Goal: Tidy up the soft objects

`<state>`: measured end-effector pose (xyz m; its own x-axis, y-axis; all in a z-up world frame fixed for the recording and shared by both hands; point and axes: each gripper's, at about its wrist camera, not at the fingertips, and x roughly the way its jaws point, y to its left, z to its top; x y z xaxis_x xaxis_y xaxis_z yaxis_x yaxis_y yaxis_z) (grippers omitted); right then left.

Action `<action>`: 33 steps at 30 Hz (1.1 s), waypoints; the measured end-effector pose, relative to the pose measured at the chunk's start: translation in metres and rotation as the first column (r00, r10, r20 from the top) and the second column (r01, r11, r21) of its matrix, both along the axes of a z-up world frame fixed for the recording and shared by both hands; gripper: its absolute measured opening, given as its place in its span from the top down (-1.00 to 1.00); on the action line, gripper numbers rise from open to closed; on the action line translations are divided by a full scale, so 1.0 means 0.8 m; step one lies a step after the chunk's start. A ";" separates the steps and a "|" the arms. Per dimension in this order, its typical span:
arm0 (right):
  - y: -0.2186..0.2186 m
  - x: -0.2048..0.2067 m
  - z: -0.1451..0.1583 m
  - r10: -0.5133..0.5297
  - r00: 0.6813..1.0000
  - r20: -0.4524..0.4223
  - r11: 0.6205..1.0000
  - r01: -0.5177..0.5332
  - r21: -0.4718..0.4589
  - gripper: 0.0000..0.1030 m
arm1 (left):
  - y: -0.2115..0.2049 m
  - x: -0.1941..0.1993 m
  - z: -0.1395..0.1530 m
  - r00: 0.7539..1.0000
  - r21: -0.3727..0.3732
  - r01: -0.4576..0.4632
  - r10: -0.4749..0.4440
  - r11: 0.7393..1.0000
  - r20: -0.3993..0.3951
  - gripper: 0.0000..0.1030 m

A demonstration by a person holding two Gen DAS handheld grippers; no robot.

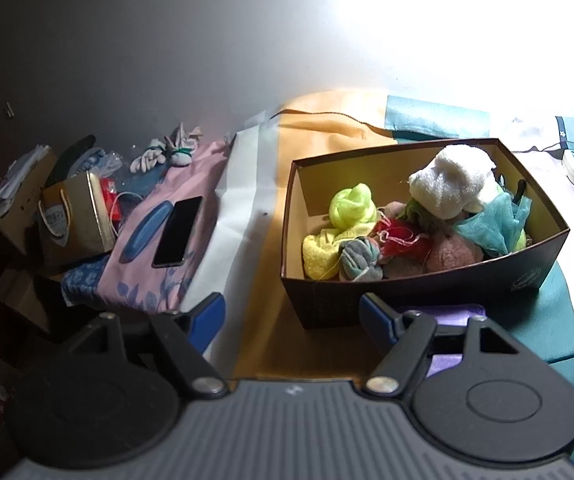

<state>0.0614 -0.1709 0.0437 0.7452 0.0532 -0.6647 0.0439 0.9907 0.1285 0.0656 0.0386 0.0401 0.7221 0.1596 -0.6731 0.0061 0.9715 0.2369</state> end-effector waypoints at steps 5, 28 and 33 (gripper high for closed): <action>0.009 0.002 -0.004 -0.061 0.998 -0.006 0.998 0.061 -0.010 0.57 | 0.004 0.013 -0.008 0.999 -0.029 0.045 -0.045 0.999 -0.008 -0.46; 0.019 0.028 -0.013 -0.183 0.983 -0.032 0.981 0.181 -0.073 0.53 | 0.006 0.053 -0.036 0.993 -0.116 0.103 -0.108 0.988 -0.041 -0.50; 0.027 0.037 -0.013 -0.158 0.987 -0.023 0.985 0.156 -0.078 0.52 | 0.009 0.061 -0.040 0.993 -0.149 0.092 -0.101 0.985 -0.055 -0.50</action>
